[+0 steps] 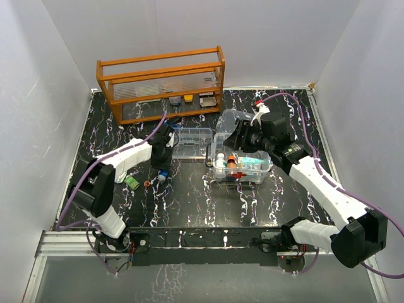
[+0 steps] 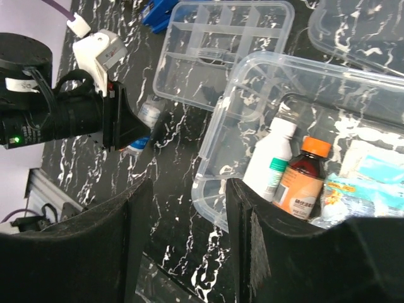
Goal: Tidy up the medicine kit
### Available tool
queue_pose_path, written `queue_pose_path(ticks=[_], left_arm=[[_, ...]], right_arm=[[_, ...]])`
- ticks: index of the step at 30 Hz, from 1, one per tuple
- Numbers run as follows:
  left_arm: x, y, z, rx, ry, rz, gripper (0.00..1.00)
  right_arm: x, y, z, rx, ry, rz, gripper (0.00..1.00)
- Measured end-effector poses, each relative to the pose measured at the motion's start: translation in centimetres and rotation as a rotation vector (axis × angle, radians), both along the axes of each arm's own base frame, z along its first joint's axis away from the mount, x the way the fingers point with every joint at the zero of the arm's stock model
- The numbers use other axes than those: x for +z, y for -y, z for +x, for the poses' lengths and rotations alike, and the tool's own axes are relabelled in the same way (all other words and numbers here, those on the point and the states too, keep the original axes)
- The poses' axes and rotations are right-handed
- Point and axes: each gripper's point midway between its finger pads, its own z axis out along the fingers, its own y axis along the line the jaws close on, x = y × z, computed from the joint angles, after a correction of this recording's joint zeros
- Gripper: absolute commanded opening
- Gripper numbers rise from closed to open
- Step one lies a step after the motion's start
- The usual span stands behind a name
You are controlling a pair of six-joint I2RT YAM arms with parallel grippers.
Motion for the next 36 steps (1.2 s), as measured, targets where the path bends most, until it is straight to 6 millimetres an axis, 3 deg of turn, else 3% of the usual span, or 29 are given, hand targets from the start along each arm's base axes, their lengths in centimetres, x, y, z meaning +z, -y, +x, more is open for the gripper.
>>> queue_pose_path(ticks=[4,9,12,16,24,28,31,36], left_arm=[[2.7,1.1,-0.1,-0.104,0.062,-0.083,0.15],[8.8,3.9,-0.7,-0.268,0.224,-0.292,0.16],[12.5,6.2,-1.6,-0.385,0.311,-0.443,0.17],[15.5,8.7,-3.3,-0.536,0.356,-0.612,0.18],[16.9,10.8,-6.0,-0.698,0.309,-0.767,0.18],[17.3,11.1,-6.6,-0.729,0.298,-0.799,0.2],[17.4,11.2,-6.9,-0.742,0.295,-0.811,0.2],[17.4,11.2,-6.9,-0.747,0.297,-0.81,0.23]], right_arm=[[0.8,-1.1,-0.4,0.047,-0.001,0.054,0.53],[1.0,-3.3,-1.1,0.149,-0.018,0.114,0.6],[0.4,-5.2,-2.0,0.219,-0.04,0.128,0.65],[0.2,-8.0,-2.6,0.3,-0.062,0.136,0.68],[2.0,-11.2,-2.6,0.404,-0.029,0.175,0.69],[1.5,-12.0,-3.2,0.443,-0.054,0.185,0.68],[1.2,-12.5,-3.7,0.463,-0.08,0.192,0.61],[0.7,-13.1,-4.6,0.496,-0.13,0.211,0.34]])
